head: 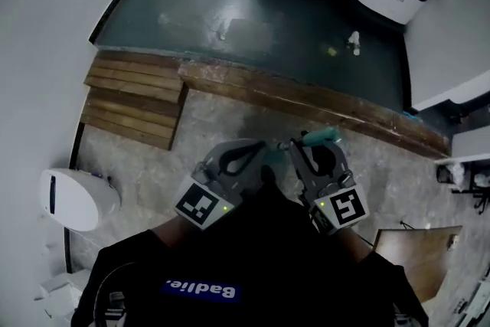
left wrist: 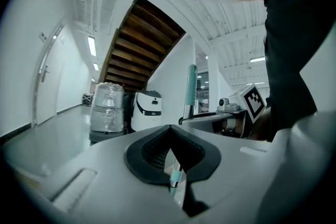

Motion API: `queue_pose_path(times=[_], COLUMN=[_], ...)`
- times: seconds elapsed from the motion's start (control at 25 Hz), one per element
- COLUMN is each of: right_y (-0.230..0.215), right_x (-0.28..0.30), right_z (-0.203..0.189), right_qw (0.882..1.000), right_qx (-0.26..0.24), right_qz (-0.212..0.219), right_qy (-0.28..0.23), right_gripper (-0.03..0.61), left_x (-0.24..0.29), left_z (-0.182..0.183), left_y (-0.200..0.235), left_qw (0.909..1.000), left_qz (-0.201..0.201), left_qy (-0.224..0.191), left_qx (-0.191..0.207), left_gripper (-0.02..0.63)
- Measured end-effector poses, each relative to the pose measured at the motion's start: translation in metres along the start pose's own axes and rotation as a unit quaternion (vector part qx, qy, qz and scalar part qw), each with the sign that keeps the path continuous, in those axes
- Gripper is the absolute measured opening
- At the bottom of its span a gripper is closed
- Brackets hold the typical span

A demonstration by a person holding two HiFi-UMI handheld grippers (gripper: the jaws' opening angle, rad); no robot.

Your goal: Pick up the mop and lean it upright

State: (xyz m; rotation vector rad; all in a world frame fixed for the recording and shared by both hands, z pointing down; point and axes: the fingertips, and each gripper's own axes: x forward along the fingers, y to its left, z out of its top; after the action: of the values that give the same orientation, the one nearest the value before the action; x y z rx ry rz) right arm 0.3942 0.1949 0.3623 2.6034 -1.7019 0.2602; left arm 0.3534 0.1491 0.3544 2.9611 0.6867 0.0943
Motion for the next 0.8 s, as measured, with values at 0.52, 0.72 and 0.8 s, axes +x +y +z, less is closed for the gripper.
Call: queue_pose_path(times=[0.52,0.72,0.8], right_y=[0.042,0.062,0.075], right_x=[0.102,0.120,0.123], right_z=[0.002,-0.008,-0.013], right_qw=[0.951,0.918,0.907], right_qx=[-0.023,-0.035,-0.038], right_qz=[0.308,0.394,0.418], right_qy=[0.018,0.021,0.025], right_gripper=[0.107,0.109,0.109], left_x=[-0.028,-0.045,-0.059], left_z=[0.005,-0.006,-0.007], left_y=[0.078,0.087,0.087], left_qw=[0.9625,0.9373,0.9272], left_qz=[0.271,0.348,0.374], left_qy=[0.001,0.007,0.006], left_qx=[-0.007,-0.014,-0.013], left_gripper=[0.018,0.018,0.018])
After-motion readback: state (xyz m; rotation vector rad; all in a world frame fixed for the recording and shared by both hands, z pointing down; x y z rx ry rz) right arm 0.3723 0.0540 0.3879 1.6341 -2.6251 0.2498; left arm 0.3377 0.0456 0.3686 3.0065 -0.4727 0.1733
